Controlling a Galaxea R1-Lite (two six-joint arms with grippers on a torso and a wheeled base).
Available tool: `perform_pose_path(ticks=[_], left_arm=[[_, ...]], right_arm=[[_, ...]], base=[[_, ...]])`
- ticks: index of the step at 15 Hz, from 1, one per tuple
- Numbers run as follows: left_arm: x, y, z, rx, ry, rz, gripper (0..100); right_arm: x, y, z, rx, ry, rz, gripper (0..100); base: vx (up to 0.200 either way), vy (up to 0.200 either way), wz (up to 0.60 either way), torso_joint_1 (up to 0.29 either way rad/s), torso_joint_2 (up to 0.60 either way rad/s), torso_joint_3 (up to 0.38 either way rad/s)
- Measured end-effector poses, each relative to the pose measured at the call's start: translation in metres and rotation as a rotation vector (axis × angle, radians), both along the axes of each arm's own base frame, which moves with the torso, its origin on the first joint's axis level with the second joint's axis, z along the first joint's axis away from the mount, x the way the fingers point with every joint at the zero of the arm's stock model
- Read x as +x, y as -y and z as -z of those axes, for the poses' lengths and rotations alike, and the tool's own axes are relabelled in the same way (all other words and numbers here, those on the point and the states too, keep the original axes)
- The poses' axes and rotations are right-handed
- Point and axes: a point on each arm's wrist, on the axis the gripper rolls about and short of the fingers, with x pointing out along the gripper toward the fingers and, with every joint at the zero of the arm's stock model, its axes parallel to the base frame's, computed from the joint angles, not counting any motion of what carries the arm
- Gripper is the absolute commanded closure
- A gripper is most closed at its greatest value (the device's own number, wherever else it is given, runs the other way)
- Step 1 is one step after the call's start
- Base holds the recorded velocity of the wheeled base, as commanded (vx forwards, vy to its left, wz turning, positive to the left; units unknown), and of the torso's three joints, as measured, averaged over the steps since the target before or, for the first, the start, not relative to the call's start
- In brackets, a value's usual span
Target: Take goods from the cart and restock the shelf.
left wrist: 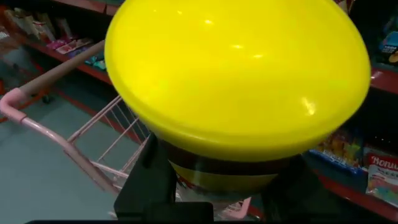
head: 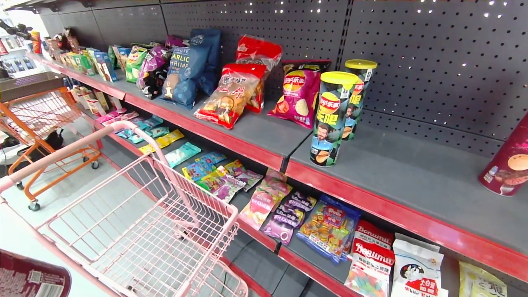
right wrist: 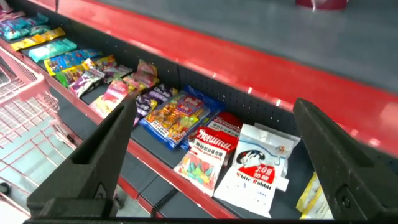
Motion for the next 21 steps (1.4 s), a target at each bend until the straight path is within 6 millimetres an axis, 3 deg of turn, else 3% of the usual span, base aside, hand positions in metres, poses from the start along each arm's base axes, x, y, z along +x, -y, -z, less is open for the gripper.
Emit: perform_pose_path(ticks=[4,18,21], left_arm=[[-0.0024,0.0003,-0.0001,0.006,0.014,0.007,100],[-0.0031,0.0004,-0.0001,0.046,0.019,0.007,100],[-0.0046,0.0004,0.0023,0.061,0.018,0.016,100]], right_arm=[[0.0,0.0,-0.0002,0.004,0.002,0.0,0],[0.0,0.0,-0.0001,0.005,0.001,0.0,0],[0.0,0.0,-0.0001,0.005,0.001,0.0,0]], base=[[0.0,0.0,-0.3,0.162,-0.4,-0.232],[0.0,0.0,-0.6,0.008,-0.01,-0.005],[0.0,0.0,0.0,0.0,0.0,0.0]])
